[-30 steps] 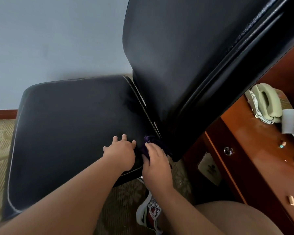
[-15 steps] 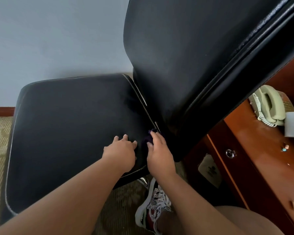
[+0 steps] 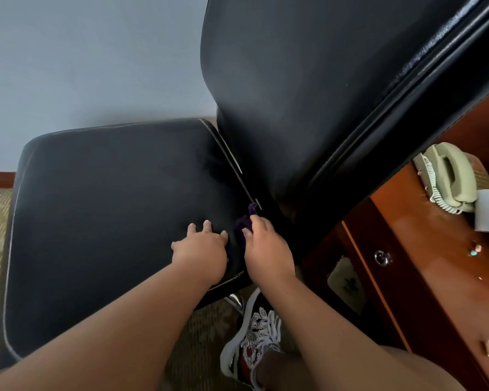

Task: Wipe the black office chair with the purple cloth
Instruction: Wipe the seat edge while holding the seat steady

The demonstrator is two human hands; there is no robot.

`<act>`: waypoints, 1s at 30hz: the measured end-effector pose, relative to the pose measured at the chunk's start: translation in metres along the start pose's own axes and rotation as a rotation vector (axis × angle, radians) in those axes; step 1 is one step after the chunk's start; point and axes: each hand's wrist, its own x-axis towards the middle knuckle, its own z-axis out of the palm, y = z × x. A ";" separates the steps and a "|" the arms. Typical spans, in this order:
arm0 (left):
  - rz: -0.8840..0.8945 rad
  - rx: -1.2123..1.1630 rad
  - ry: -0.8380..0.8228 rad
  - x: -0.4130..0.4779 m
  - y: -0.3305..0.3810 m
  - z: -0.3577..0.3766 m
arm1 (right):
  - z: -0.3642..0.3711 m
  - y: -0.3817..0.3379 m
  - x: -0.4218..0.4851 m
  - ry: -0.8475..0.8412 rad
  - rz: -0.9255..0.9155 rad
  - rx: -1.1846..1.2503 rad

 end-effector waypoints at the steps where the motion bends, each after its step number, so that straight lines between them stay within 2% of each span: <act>1: -0.002 0.000 0.003 0.000 0.000 0.000 | -0.002 0.002 -0.007 0.013 -0.017 -0.033; 6: -0.006 -0.026 0.006 -0.003 0.000 0.000 | -0.015 0.004 -0.034 0.035 -0.041 -0.135; 8: -0.006 -0.029 0.008 -0.003 0.000 0.001 | -0.023 0.004 -0.037 0.062 0.011 0.048; 11: -0.011 -0.033 0.009 -0.003 0.000 0.000 | -0.033 0.000 -0.037 0.115 0.100 0.542; 13: -0.011 -0.029 0.006 -0.003 0.000 0.001 | -0.031 -0.002 -0.030 0.109 0.075 0.616; 15: -0.004 -0.028 0.006 -0.003 0.000 0.001 | -0.024 0.002 -0.021 0.090 0.055 0.515; 18: 0.007 -0.035 0.018 -0.005 -0.002 0.003 | -0.012 0.012 -0.012 0.151 0.049 0.114; 20: 0.010 -0.034 0.017 -0.004 -0.002 0.003 | -0.004 0.014 -0.014 0.204 0.056 -0.063; 23: 0.002 -0.039 0.009 -0.002 -0.002 0.002 | 0.010 0.006 -0.031 0.176 0.093 -0.150; 26: -0.003 -0.035 0.000 0.001 0.000 0.002 | 0.014 0.003 -0.043 0.189 0.050 -0.190; 30: 0.004 -0.041 0.013 -0.001 -0.001 0.005 | -0.002 0.004 -0.014 0.007 0.075 -0.218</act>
